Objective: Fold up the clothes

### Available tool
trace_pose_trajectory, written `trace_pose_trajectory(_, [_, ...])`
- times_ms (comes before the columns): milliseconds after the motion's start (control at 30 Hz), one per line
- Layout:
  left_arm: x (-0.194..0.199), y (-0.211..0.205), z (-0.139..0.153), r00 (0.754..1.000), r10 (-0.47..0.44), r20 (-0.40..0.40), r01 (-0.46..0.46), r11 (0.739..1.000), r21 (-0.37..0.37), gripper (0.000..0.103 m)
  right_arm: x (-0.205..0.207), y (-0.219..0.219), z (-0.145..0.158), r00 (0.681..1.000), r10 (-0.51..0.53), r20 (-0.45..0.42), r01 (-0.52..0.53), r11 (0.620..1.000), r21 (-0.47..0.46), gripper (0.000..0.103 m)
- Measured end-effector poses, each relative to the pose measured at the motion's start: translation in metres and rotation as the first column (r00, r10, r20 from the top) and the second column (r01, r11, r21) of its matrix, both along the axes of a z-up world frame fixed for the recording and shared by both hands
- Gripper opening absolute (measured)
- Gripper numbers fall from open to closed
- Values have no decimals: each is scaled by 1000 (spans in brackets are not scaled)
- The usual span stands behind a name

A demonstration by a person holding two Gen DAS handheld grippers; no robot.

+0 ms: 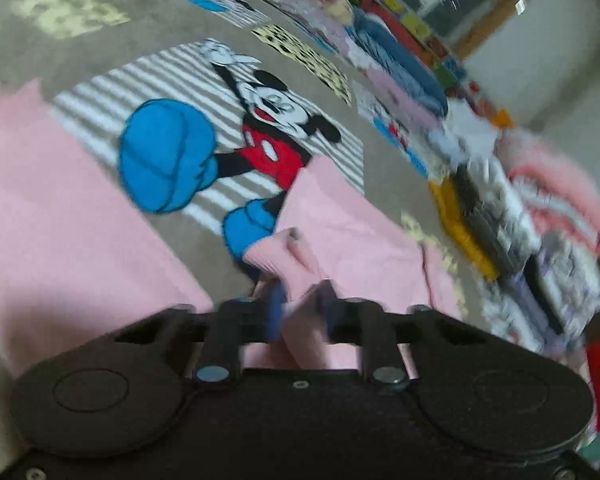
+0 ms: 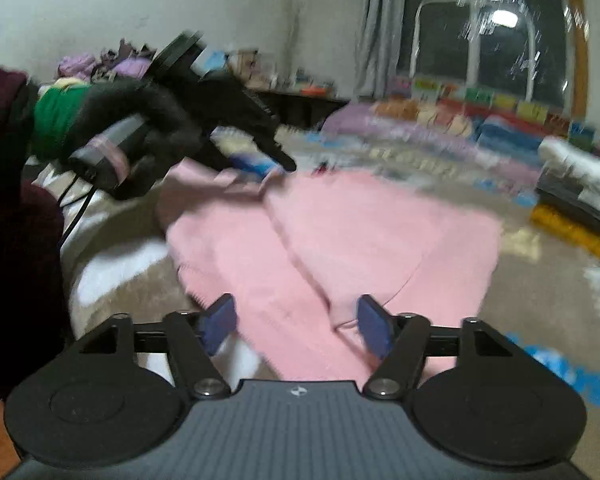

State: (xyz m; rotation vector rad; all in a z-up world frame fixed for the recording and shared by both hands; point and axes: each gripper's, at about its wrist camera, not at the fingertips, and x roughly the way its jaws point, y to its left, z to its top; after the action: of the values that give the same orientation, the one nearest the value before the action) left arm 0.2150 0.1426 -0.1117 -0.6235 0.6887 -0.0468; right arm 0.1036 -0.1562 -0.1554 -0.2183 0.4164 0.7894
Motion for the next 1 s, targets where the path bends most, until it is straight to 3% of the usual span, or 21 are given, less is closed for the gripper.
trace_pose_trajectory(67, [-5,0,5,998,41,43,-40,999,-11,9,-1,2,-2,1000,7,-2,-7,1000,-13,75])
trace_pose_trajectory(100, [-5,-1,3,998,57,37,-57,998,-8,9,0,1,-2,1000,11,-6,-11,1000,-11,75])
trace_pose_trajectory(167, [5,-9,-11,997,67,-48,-62,994,94,9,1,-2,-2,1000,17,-22,-17,1000,5,76])
trace_pose_trajectory(233, [6,-10,-15,997,63,-42,-59,993,99,9,0,-1,-3,1000,20,-23,-20,1000,2,76])
trace_pose_trajectory(400, [-10,-1,-7,998,65,14,-66,997,43,17,-1,0,-2,1000,18,-16,-18,1000,2,76])
trace_pose_trajectory(567, [-33,4,4,996,83,40,-82,996,-25,17,-4,-6,7,1000,15,2,-15,999,31,73])
trace_pose_trajectory(733, [-45,1,-4,997,70,18,-67,989,-135,38,-9,-14,16,1000,-6,27,5,998,62,73])
trace_pose_trajectory(800, [-46,-2,-9,998,66,7,-64,984,-164,39,-7,-16,16,1000,-19,23,18,998,64,73])
trace_pose_trajectory(1000, [-37,-11,-16,998,69,0,-68,985,-160,38,-6,-19,13,1000,-26,10,26,998,57,73])
